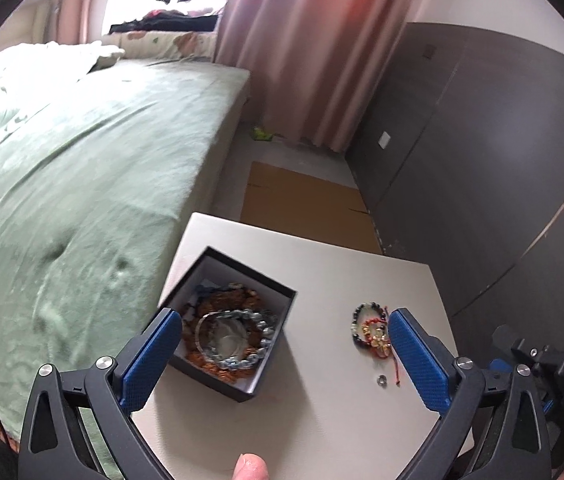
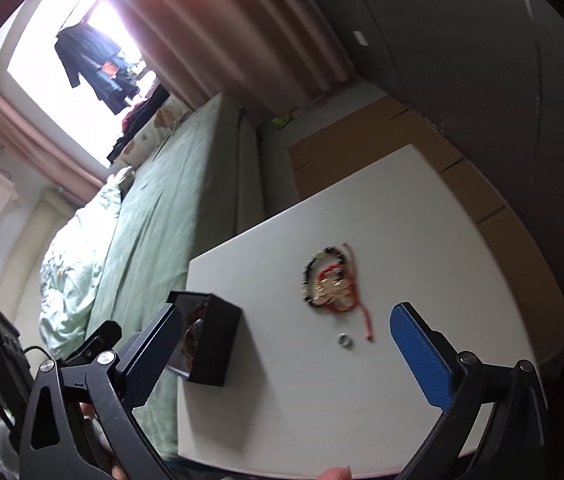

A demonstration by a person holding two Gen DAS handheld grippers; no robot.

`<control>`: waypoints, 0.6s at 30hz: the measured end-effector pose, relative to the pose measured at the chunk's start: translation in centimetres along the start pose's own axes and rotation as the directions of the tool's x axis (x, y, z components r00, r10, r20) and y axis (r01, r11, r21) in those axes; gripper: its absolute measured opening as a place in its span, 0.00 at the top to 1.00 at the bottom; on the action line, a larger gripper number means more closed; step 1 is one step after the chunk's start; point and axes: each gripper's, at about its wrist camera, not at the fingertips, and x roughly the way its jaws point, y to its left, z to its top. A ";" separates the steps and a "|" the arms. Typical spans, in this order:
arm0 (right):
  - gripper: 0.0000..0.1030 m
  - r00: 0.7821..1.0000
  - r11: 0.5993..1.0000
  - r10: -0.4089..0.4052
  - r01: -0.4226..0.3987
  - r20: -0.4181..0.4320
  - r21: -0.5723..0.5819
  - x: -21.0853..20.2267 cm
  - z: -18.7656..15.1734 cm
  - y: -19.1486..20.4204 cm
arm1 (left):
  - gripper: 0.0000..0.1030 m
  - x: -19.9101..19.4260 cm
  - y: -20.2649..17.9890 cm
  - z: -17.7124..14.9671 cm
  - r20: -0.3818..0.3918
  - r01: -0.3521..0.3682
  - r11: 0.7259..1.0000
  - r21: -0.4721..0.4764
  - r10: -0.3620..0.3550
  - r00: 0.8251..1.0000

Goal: Organize jewelry
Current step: 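Move the open left gripper to the black bracelet with the butterfly charm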

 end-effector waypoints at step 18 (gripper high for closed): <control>0.00 0.998 0.992 -0.024 0.016 0.061 0.124 -3.7 2.5 -6.0 | 0.00 2.8 -8.2 1.5 -0.072 0.031 0.984 0.173 -0.018 0.997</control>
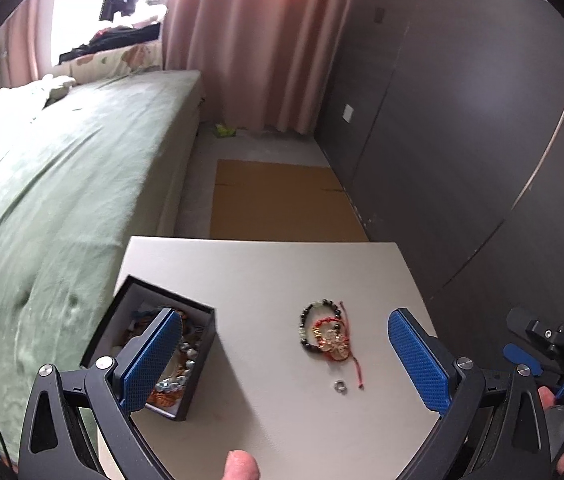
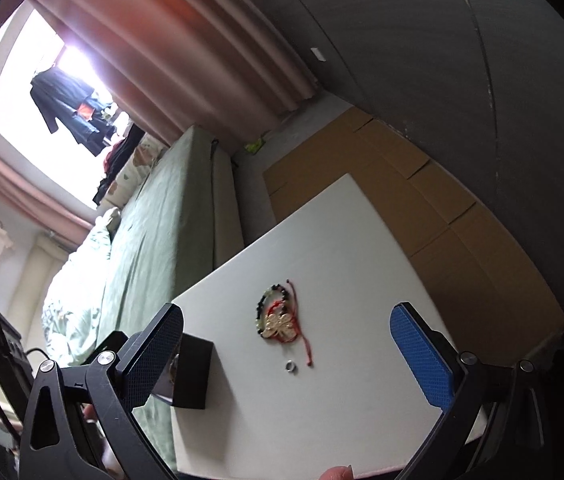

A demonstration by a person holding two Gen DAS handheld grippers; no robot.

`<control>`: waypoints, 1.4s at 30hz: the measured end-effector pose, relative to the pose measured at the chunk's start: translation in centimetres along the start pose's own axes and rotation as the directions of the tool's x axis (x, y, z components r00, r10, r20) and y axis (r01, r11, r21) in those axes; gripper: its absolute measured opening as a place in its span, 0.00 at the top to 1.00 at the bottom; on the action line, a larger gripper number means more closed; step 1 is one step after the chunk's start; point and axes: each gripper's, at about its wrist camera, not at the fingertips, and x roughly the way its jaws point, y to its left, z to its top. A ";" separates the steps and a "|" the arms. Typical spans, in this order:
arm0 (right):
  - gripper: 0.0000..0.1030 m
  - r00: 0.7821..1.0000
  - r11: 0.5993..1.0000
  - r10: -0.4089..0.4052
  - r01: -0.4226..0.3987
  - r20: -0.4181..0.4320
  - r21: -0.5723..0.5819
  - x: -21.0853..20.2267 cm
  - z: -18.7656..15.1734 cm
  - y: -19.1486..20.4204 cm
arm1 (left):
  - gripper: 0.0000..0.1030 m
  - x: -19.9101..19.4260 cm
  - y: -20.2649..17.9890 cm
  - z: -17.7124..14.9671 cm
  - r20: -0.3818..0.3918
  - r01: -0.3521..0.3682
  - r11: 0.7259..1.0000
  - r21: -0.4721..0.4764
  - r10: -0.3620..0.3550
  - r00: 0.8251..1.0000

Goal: Organize jewelry
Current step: 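Move the open left gripper to the black bracelet with the butterfly charm, then grasp the gold butterfly charm with the left gripper and pull it free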

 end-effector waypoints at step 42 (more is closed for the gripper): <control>0.00 0.991 0.983 -0.086 0.101 -0.102 0.152 1.8 2.8 -6.6 | 0.66 16.8 -7.3 -3.3 -0.435 -0.027 0.975 0.220 0.122 0.892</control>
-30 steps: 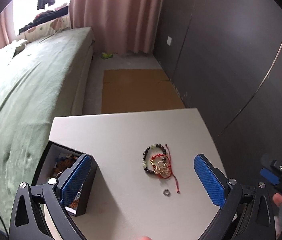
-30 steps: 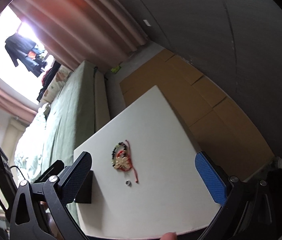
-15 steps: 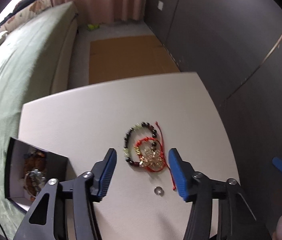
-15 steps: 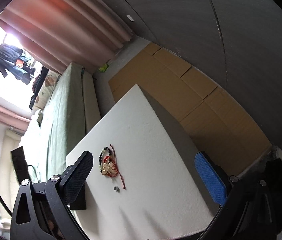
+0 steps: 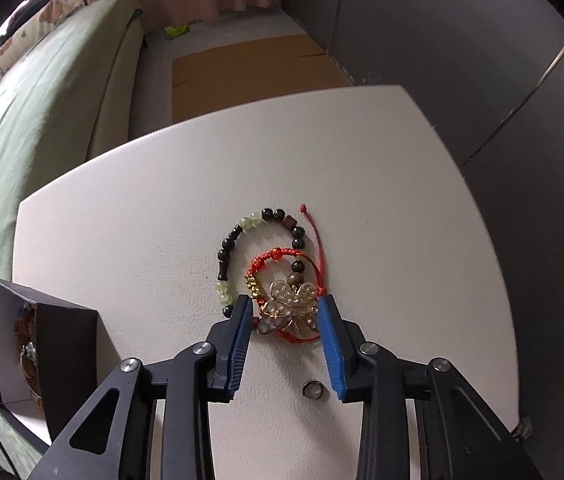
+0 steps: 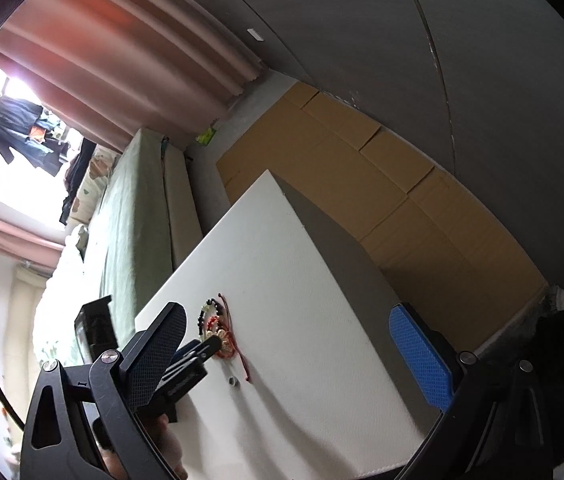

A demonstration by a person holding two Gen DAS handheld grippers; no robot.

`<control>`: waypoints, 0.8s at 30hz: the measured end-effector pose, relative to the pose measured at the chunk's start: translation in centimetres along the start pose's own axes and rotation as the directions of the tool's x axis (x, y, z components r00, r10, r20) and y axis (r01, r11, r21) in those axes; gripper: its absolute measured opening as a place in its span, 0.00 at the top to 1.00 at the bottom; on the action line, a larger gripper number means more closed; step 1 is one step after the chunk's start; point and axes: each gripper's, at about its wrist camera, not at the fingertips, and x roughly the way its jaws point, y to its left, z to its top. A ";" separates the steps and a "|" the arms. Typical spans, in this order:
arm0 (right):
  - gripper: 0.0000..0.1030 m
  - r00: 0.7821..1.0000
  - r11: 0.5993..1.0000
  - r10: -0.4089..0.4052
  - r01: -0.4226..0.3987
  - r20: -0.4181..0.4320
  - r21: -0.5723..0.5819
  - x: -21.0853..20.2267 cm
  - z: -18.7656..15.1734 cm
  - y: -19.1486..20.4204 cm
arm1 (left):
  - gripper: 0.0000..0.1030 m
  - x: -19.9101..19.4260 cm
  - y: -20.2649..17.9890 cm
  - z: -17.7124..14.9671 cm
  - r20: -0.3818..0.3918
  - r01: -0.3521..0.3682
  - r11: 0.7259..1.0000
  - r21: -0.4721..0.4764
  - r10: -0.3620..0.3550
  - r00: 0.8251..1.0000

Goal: Organize jewelry
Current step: 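Grasp the gold butterfly charm with the left gripper and pull it free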

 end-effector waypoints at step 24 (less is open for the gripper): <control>0.00 1.000 1.000 0.009 -0.010 -0.026 -0.025 0.7 -0.4 0.7 | 0.85 -1.8 1.5 -0.6 -0.010 0.043 0.998 -0.046 -0.044 0.999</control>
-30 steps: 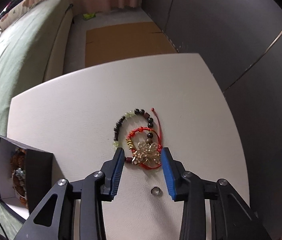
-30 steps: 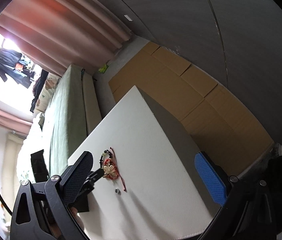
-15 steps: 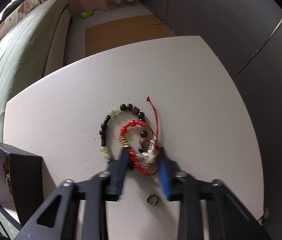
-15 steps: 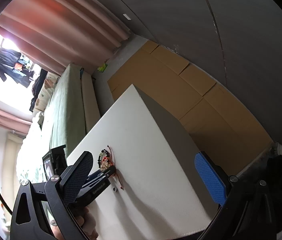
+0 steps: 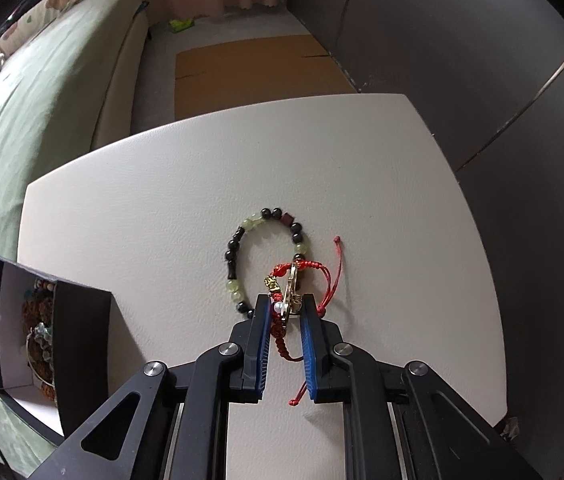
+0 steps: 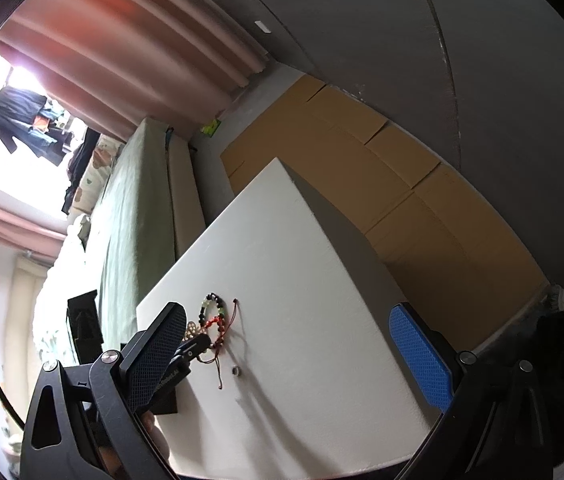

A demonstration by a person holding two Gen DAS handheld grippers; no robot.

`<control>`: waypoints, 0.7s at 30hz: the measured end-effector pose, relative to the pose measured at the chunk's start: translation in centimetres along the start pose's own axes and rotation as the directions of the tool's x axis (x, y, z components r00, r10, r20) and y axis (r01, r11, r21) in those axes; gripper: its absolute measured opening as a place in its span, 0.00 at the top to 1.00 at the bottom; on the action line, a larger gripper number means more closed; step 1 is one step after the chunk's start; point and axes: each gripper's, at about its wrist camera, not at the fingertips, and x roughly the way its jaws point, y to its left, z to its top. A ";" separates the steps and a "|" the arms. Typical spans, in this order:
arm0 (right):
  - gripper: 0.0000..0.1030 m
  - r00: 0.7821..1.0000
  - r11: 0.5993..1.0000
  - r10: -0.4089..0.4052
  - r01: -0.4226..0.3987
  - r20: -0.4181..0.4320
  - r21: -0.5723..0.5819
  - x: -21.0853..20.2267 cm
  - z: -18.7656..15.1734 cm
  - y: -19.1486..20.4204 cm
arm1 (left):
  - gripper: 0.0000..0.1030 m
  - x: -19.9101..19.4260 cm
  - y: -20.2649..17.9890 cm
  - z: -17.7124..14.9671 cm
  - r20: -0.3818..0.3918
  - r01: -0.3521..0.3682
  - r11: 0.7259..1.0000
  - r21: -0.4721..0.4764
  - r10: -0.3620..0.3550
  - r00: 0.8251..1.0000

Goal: Organize jewelry
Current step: 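Grasp the gold butterfly charm with the left gripper and pull it free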

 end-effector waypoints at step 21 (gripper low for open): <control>0.00 1.000 1.000 -0.020 0.020 -0.014 -0.024 0.7 -0.2 0.8 | 0.84 1.5 0.9 1.1 -0.002 -0.022 0.999 -0.029 0.022 1.000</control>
